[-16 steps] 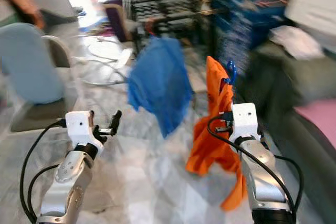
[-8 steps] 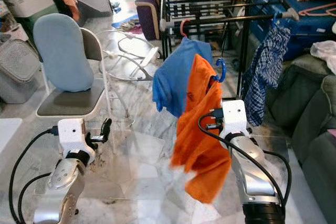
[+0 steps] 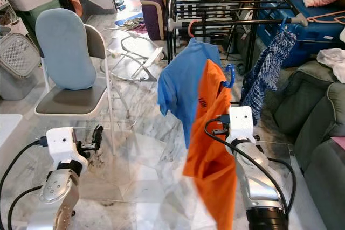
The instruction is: Hang hanger
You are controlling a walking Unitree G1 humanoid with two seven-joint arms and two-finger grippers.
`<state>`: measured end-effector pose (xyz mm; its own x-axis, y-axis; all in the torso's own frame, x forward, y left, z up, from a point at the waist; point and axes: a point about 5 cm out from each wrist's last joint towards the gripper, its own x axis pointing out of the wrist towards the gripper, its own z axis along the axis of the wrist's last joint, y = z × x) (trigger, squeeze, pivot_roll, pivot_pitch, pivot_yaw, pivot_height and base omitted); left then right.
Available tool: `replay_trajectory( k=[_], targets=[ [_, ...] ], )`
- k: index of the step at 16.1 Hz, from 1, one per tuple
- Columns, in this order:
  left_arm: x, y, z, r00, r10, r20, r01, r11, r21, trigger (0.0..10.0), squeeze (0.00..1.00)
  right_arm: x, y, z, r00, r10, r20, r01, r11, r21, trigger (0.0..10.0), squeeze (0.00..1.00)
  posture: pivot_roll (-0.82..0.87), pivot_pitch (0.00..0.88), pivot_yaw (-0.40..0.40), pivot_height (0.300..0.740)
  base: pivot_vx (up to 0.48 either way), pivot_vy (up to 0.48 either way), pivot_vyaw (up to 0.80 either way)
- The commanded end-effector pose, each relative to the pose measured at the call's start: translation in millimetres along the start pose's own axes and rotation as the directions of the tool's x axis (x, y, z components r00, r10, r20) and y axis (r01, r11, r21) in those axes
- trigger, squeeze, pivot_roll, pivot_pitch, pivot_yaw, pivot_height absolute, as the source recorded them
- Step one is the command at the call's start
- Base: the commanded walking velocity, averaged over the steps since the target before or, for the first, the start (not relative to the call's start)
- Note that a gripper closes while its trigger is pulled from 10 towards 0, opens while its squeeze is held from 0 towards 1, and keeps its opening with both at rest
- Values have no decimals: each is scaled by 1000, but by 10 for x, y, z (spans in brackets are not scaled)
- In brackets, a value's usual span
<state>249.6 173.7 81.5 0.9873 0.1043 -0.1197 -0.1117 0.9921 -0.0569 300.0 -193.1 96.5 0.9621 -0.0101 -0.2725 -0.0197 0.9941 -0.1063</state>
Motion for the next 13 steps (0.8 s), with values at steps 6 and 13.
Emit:
replay_trajectory(
  k=[6, 13],
  targets=[
    [52, -43, 107, 998, -47, 43, 47, 999, -12, 10000, 0, -16, -102, 70, 996, -70, 48, 69, 998, 5, 10000, 0, -122, 0, 69, 740, 0, 0, 0],
    [44, -90, 119, 994, -102, 50, 103, 995, -16, 10000, 0, -21, -97, 58, 996, -79, 44, 78, 997, 16, 10000, 0, -125, 0, 84, 740, 131, 0, 0]
  ],
)
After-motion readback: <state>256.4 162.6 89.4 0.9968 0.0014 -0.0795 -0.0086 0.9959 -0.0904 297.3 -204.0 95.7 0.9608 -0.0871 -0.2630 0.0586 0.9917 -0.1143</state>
